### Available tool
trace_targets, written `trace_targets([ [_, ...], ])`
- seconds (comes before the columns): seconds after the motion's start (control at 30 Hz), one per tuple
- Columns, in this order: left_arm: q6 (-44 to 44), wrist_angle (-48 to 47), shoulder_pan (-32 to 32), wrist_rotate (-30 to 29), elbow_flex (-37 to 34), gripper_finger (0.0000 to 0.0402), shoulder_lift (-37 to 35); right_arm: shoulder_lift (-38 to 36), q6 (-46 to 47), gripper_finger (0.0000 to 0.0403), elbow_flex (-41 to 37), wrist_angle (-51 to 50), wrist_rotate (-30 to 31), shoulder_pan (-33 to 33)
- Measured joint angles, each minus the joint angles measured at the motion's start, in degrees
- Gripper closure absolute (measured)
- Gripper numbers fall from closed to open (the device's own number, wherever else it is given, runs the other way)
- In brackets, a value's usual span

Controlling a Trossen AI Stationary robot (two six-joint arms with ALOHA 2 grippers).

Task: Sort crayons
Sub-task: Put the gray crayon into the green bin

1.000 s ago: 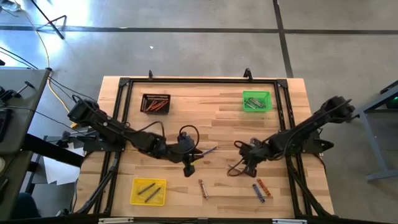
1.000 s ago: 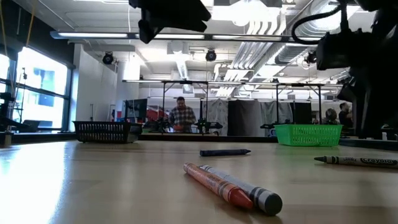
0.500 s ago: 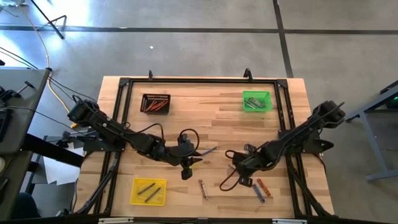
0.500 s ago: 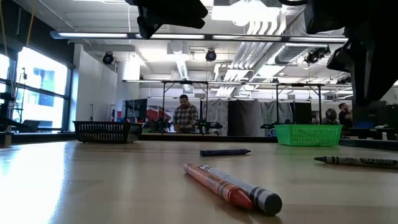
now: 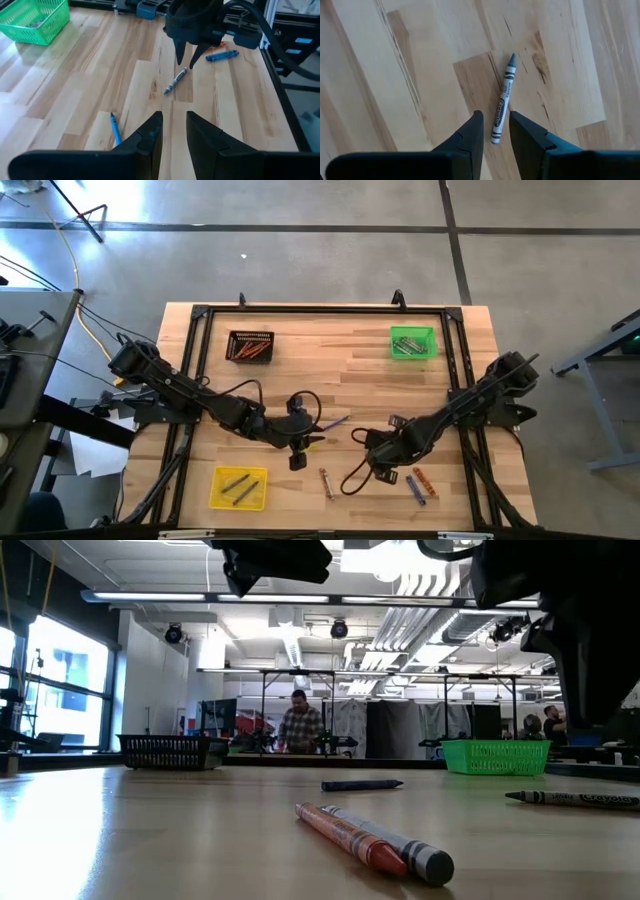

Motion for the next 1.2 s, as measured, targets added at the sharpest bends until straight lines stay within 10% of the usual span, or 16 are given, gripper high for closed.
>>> trace_targets([
  [1.2,1.16,0.40,0.04,-0.12,0.00,0.0330,0.00,5.17,5.47,0.0315,-2.11,6.03,1.27,-1.61],
])
